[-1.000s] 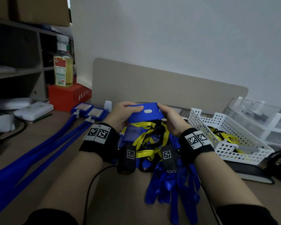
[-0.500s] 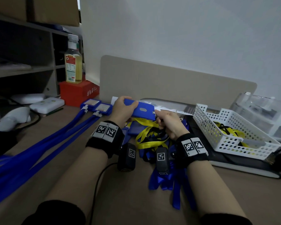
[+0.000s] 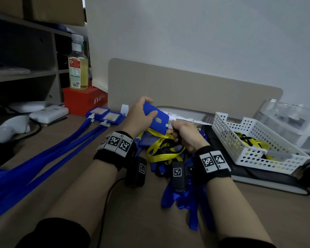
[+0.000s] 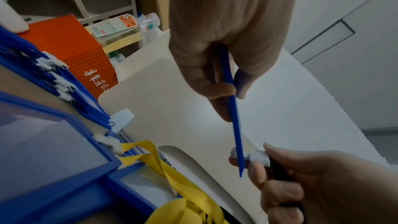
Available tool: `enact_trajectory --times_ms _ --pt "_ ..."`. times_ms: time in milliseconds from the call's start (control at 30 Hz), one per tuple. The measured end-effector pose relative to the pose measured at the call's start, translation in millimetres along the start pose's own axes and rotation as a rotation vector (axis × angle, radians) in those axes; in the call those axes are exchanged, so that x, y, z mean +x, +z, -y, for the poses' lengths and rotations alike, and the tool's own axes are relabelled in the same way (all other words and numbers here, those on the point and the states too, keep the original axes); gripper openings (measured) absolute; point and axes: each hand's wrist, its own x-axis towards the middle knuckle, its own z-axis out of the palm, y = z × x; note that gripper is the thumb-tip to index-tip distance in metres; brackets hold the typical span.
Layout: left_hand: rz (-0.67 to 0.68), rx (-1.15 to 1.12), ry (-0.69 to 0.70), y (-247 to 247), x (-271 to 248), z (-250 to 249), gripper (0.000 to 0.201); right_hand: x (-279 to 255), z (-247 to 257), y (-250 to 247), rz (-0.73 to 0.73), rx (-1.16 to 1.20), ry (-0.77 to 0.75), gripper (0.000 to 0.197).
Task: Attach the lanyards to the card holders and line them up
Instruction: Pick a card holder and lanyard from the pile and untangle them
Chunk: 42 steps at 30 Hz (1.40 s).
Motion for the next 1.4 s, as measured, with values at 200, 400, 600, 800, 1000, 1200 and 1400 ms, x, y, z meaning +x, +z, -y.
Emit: enact_trajectory --times_ms 200,400,600,800,1000,1200,1400 --pt "0.022 0.115 0.239 3.6 -4.0 -13.7 0.025 3.3 3.8 -4.1 -0.053 0.041 0.044 0.019" --pt "0.057 0.052 0.328 0.2 -5.6 -14.0 0.025 3.7 8.2 -6.6 -0.054 0.320 0.170 0.018" --pt "0.037 -0.145 0.333 1.2 -6.6 -15.3 0.032 4.4 10.7 -15.0 0.040 0.685 0.282 0.026" --pt "0.029 -0.703 -0.211 5.7 -4.2 -22.6 0.020 12.0 14.4 -19.2 -0.040 0.866 0.158 0.035" --pt "0.311 -0.591 -0.468 19.4 -14.4 -25.2 0.040 6.0 30.7 -9.0 0.081 1.147 0.056 0.037" --pt "0.563 -0.371 -0.426 23.8 -27.5 -34.7 0.048 4.3 36.4 -9.7 0.017 1.229 -0.037 0.036" --pt "0.498 -0.480 -0.421 11.5 -21.3 -39.6 0.045 11.3 22.7 -22.5 -0.235 0.991 -0.114 0.036"
